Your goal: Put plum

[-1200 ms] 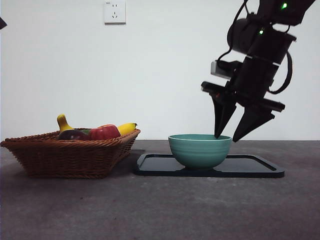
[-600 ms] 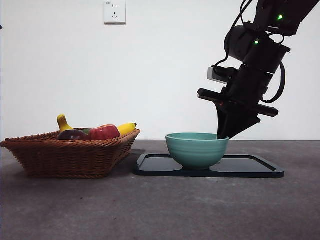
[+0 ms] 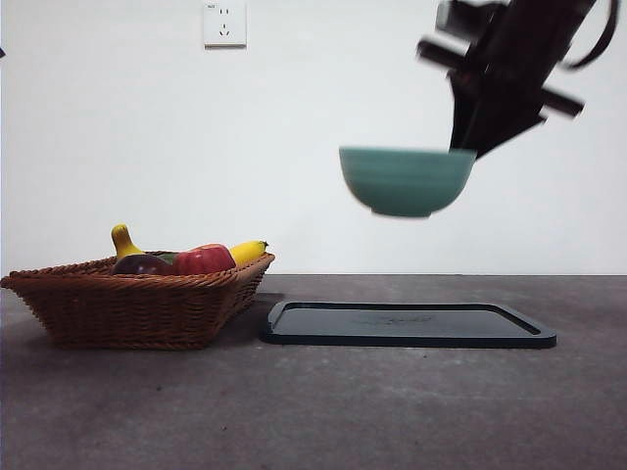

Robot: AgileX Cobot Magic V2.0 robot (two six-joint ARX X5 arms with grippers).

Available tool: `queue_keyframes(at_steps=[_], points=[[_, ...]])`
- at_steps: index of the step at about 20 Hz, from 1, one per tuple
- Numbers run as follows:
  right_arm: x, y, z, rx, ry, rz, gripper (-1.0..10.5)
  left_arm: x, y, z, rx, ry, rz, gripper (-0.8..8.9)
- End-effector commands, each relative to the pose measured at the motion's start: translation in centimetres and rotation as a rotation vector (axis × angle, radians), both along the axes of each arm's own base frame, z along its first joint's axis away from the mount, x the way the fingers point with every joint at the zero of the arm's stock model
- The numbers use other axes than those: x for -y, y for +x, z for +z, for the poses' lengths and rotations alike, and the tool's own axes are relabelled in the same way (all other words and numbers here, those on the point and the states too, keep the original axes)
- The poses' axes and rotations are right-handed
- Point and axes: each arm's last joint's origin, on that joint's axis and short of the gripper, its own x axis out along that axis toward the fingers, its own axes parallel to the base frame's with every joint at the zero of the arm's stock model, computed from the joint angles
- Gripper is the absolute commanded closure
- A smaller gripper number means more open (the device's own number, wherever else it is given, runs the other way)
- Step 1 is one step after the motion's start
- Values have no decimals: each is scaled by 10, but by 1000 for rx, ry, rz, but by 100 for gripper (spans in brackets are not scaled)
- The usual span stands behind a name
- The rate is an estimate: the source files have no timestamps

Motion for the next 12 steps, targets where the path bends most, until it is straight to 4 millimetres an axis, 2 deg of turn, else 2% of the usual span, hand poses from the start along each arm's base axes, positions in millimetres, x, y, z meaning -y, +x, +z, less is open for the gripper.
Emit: queue_keyframes(at_steps=[1, 4, 6, 9, 12], points=[[-2, -21, 24, 43, -1, 51, 936, 1, 1, 4, 23, -3, -14, 412], [-4, -50, 34, 69, 7, 94, 936, 1, 1, 4, 22, -3, -14, 412], [-7, -66, 27, 66, 7, 127, 936, 1, 1, 4, 21, -3, -14, 412], [-15, -83, -3, 28, -6, 179, 935, 1, 1, 4, 21, -3, -14, 412], [-23, -89, -35, -13, 7, 181, 936, 1, 1, 4, 21, -3, -14, 412]])
